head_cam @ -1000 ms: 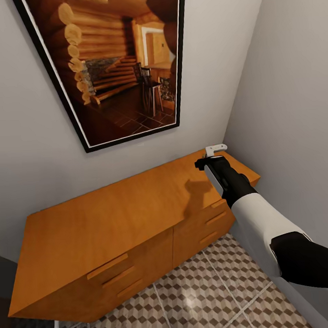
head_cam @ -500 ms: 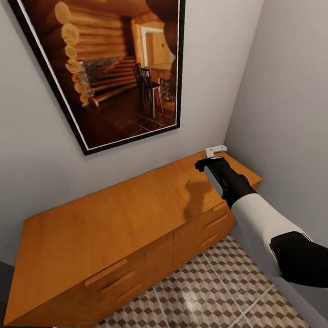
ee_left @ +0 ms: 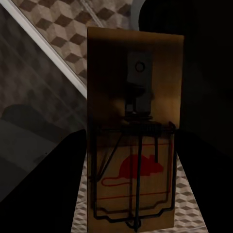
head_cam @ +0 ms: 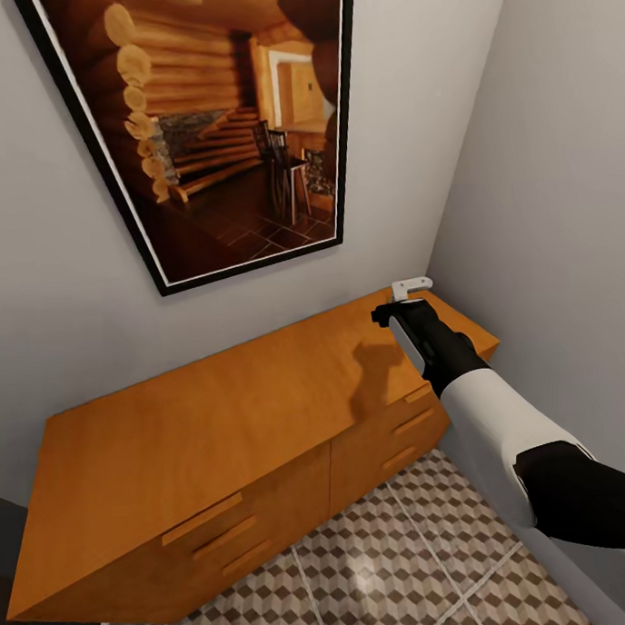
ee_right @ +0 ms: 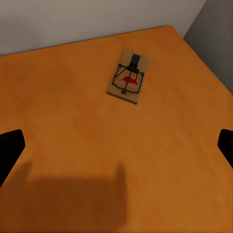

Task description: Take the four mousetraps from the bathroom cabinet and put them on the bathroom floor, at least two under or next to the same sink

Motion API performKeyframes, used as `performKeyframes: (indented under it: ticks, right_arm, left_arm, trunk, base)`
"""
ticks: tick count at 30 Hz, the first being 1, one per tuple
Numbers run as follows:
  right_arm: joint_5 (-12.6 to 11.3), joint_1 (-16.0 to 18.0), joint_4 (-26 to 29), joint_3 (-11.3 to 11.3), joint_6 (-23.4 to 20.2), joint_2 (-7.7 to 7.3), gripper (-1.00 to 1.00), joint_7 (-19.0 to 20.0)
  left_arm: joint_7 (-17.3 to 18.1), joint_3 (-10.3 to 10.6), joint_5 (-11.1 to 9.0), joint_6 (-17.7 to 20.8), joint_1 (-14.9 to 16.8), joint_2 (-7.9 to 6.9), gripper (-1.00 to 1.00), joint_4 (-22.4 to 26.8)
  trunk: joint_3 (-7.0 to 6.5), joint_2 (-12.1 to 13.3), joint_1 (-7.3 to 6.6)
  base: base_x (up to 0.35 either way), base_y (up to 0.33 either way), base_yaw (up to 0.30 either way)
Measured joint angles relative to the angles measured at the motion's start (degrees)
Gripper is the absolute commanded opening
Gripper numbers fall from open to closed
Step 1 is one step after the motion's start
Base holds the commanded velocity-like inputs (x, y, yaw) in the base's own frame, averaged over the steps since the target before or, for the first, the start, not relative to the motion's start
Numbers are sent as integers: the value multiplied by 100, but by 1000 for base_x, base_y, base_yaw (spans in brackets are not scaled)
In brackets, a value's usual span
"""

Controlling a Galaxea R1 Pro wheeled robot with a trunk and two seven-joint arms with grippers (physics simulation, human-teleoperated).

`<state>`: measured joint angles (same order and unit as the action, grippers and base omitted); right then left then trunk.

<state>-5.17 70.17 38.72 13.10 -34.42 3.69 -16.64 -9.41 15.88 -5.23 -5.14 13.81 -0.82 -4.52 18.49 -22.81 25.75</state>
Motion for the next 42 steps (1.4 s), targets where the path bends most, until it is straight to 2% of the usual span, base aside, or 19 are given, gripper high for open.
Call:
performKeyframes:
  ticks: [5,17,26,35,38,42]
  right_arm:
    - [0,0,0,0,0,3,100,0]
    - [0,0,-17,0,0,-8,100,5]
    - [13,8,-541,-46,-23,-22,100,9]
    - [6,9,-676,-52,-61,-137,100,20]
    - [-19,9,-677,-52,-58,-243,100,60]
    - [-14,4,-650,-49,-26,-287,100,434]
  left_arm:
    - [2,0,0,2,-8,2,-100,1]
    - [2,0,0,3,-12,11,-100,0]
    - [2,0,0,3,-68,49,-100,-2]
    - [2,0,0,3,-101,52,-100,-4]
    - [2,0,0,3,-105,52,-100,-2]
    - [2,0,0,3,-111,53,-100,-5]
  trunk:
    - [0,0,-2]
    - [0,-1,-3]
    - [0,0,0]
    - [0,0,0]
    - [0,0,0]
    - [0,0,0]
  base:
    - [99,0,0]
    - [316,0,0]
    - [51,0,0]
    - [1,0,0]
    - [0,0,0]
    - [0,0,0]
